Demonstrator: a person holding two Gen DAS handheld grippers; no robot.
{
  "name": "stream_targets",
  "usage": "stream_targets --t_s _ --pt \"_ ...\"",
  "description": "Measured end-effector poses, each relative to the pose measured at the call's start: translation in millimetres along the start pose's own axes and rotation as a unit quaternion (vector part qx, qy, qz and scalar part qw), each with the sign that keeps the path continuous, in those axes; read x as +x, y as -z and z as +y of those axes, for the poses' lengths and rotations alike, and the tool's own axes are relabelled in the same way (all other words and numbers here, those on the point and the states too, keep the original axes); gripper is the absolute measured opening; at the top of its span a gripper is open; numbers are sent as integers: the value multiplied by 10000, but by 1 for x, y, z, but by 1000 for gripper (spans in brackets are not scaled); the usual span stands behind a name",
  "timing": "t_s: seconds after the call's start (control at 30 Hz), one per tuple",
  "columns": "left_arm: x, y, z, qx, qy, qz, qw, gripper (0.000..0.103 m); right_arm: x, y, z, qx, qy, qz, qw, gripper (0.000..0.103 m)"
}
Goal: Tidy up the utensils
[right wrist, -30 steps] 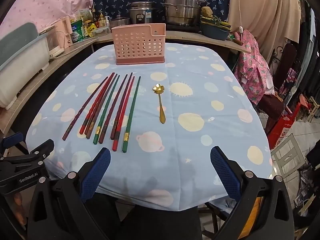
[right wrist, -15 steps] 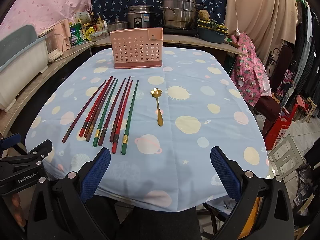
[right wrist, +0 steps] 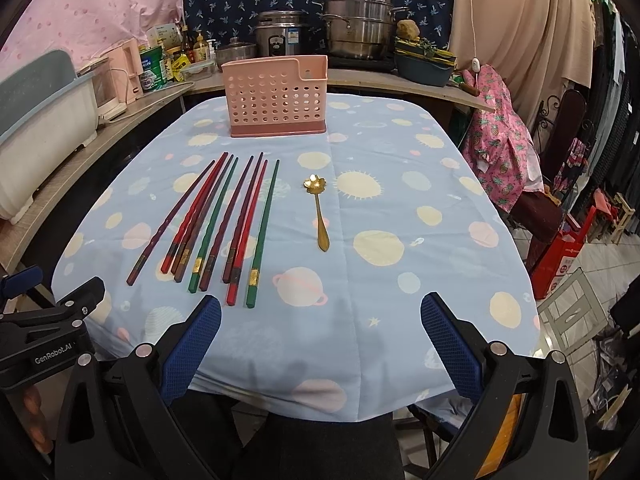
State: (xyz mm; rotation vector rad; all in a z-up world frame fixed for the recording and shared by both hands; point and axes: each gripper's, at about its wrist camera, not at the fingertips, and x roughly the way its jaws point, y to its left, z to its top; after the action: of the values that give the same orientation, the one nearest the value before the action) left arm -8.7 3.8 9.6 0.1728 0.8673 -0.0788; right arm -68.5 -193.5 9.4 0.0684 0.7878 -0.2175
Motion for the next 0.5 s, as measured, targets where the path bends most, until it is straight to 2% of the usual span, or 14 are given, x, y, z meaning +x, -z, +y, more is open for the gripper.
stream_targets --t_s 0.5 --pt "0 0 0 0 -1 1 10000 96 0 1 0 9 0 6 10000 96"
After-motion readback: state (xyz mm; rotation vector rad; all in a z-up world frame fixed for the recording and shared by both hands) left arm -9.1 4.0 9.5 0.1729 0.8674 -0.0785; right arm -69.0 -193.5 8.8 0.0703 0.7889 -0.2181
